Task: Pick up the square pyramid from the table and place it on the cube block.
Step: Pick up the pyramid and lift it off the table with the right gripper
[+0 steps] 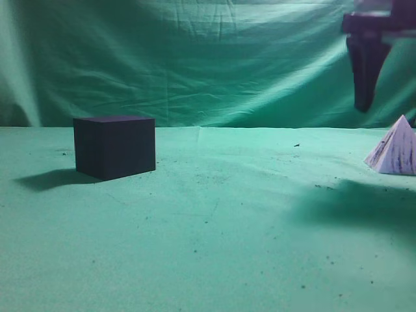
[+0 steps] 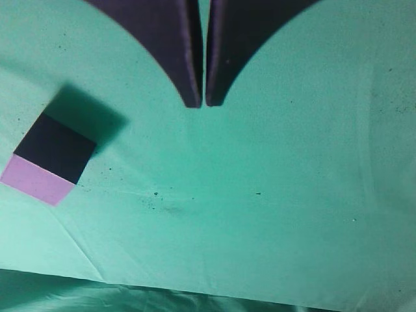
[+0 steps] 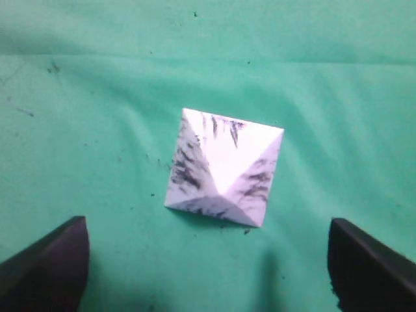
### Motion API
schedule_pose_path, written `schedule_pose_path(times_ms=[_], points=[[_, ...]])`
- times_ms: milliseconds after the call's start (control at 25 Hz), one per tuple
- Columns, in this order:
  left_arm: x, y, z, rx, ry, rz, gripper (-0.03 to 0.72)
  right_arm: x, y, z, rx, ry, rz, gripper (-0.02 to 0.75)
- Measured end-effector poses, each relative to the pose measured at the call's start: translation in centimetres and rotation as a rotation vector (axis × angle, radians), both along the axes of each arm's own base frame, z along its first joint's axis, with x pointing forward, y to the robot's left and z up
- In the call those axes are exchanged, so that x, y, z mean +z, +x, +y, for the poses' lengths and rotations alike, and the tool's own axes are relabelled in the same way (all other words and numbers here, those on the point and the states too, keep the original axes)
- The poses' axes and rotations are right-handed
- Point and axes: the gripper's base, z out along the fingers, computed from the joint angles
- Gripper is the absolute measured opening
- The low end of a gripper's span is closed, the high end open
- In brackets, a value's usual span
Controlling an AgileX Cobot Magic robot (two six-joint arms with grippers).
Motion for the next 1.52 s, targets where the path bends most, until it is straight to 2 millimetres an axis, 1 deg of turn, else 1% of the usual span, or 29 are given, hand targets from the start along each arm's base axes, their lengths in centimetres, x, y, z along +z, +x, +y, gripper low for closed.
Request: schedule_pose_path(times_ms=[240,400,440,560,600,640,680,760,800,840,880,1120,1200,1280,1320,1360,1440,1480,1520], points=[[0.0,0.0,0.0,0.0,0.0,0.0,0.0,-3.6,2.2,0.5,-0.013,-0.014,0.062,0.645],[0.0,0.0,0.0,0.0,0.0,0.0,0.0,-5.6,3.0,0.7,-0.016,-0.023,0.096,0.645],[0.0,0.0,0.0,0.0,0.0,0.0,0.0,-6.0,3.1,0.7,-0.013,-0.029,0.105,0.599],[0.0,0.0,0.0,0.0,0.0,0.0,0.0,-6.1,3.3,0.7,-0.014,-0.036,0.107,0.595],[0.0,0.0,0.0,0.0,0.0,0.0,0.0,-6.2,3.2,0.6,-0.013,-0.04,0.113,0.541],[0.0,0.0,0.0,0.0,0.0,0.0,0.0,-6.3,3.3,0.6,-0.014,-0.043,0.115,0.54],[0.0,0.0,0.0,0.0,0.0,0.0,0.0,-6.3,3.3,0.5,-0.015,-0.043,0.114,0.495],[0.0,0.0,0.0,0.0,0.0,0.0,0.0,-6.3,3.3,0.4,-0.033,-0.042,0.116,0.439],[0.0,0.0,0.0,0.0,0.0,0.0,0.0,-6.3,3.4,0.3,-0.045,-0.041,0.116,0.446],[0.0,0.0,0.0,0.0,0.001,0.0,0.0,-6.2,3.4,0.3,-0.048,-0.042,0.116,0.4],[0.0,0.0,0.0,0.0,0.001,0.0,0.0,-6.2,3.4,0.3,-0.05,-0.045,0.117,0.389],[0.0,0.0,0.0,0.0,0.001,0.0,0.0,-6.0,3.6,0.3,-0.05,-0.05,0.116,0.393],[0.0,0.0,0.0,0.0,0.001,0.0,0.0,-5.4,3.9,0.3,-0.041,-0.057,0.108,0.393],[0.0,0.0,0.0,0.0,0.001,0.0,0.0,-3.9,4.6,0.4,-0.018,-0.06,0.077,0.393],[0.0,0.0,0.0,0.0,0.001,0.0,0.0,-2.6,4.9,0.5,-0.005,-0.057,0.053,0.393],[0.0,0.0,0.0,0.0,0.001,0.0,0.0,-1.0,5.4,0.6,0.005,-0.051,0.016,0.351],[0.0,0.0,0.0,0.0,0.001,0.0,0.0,2.2,6.0,0.7,0.029,-0.046,-0.04,0.346],[0.0,0.0,0.0,0.0,0.001,0.0,0.0,3.5,6.2,0.9,0.043,-0.046,-0.055,0.253],[0.0,0.0,0.0,0.0,0.001,0.0,0.0,4.9,6.2,1.3,0.064,-0.047,-0.068,0.257]])
